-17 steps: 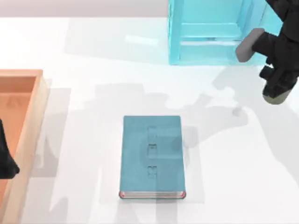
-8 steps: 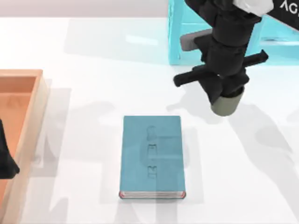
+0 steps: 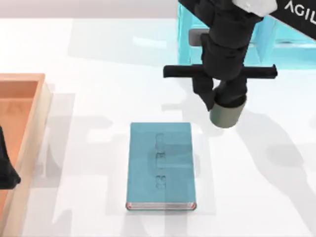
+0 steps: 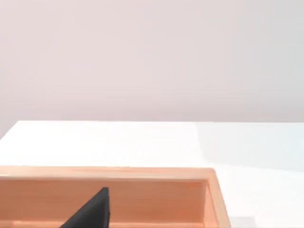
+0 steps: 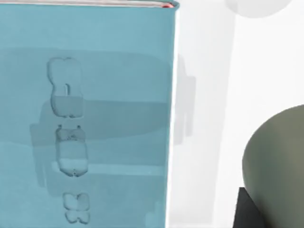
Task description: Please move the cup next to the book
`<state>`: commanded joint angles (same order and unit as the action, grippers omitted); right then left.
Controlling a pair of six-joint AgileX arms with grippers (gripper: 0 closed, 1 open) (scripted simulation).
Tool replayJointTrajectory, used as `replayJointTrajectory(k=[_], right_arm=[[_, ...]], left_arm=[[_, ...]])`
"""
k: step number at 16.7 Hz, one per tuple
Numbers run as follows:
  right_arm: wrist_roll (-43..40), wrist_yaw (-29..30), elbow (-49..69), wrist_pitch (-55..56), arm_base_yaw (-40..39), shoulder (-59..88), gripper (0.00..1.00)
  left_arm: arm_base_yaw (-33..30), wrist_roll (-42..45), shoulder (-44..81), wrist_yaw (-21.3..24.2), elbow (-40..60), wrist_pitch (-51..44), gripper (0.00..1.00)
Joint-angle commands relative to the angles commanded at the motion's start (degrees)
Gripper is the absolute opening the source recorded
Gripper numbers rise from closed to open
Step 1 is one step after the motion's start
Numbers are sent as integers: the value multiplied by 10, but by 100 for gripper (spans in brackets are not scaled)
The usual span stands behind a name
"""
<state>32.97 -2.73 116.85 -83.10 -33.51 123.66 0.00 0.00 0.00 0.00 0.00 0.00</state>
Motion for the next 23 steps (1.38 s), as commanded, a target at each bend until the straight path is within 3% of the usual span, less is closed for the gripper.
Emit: replayJointTrajectory(k=[8, 17, 22, 23], right_arm=[[17, -1, -1, 1, 2, 0, 0], [12, -2, -153, 143, 4, -11, 0], [12, -1, -161, 151, 4, -11, 0], [12, -1, -161, 151, 4, -11, 8]], left_arm=[[0, 0, 0, 0, 0, 0, 100], [0, 0, 0, 0, 0, 0, 100], [0, 0, 0, 0, 0, 0, 100], [0, 0, 0, 0, 0, 0, 100]])
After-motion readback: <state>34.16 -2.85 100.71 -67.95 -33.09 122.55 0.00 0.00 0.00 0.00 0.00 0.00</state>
